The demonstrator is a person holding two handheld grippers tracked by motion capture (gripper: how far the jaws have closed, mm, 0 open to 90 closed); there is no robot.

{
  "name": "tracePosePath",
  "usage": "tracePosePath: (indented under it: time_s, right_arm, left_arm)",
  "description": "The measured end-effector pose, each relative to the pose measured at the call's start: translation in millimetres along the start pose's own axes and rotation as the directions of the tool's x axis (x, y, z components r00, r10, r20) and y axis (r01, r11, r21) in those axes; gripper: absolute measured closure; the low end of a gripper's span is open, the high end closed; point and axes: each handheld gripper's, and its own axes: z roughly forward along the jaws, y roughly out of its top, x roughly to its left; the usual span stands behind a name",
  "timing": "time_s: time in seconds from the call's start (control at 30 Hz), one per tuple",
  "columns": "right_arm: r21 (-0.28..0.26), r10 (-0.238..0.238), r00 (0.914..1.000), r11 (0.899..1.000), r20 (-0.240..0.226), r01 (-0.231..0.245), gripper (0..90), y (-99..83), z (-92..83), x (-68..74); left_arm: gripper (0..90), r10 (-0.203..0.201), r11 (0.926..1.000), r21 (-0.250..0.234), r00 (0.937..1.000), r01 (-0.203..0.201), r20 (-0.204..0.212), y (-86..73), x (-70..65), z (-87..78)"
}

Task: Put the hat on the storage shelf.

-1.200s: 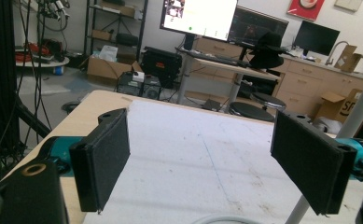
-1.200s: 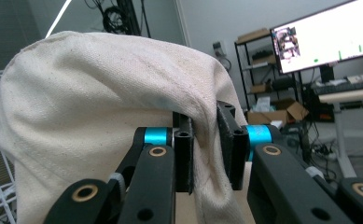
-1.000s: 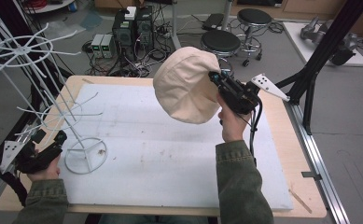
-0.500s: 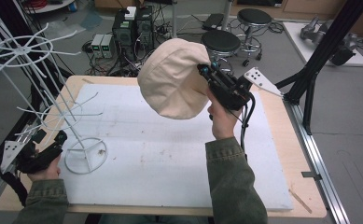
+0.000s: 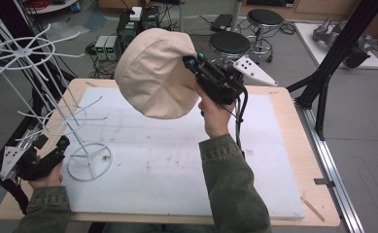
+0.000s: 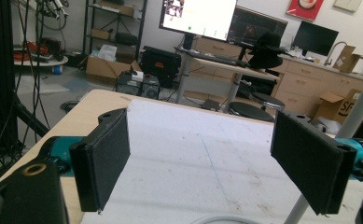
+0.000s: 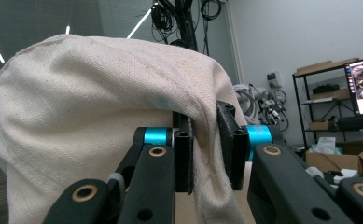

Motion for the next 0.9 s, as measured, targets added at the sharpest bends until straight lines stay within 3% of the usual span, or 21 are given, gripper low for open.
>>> tracePosePath:
  time_s: [0.67, 0.9]
  right_arm:
    - [0.004, 0.040, 0.9972, 0.999, -0.062, -0.040, 78.8, 6.6, 51.6, 30.8]
    - [0.005, 0.080, 0.9939, 0.997, -0.076, -0.080, 78.8, 8.6, 69.1, 35.9]
  left_arm:
    - [19.9, -0.002, 1.0000, 0.000, 1.0000, 0.002, 0.003, -0.5, 0.1, 0.7]
    - [19.9, -0.008, 1.0000, 0.003, 1.0000, 0.008, 0.003, -1.0, 0.4, 1.5]
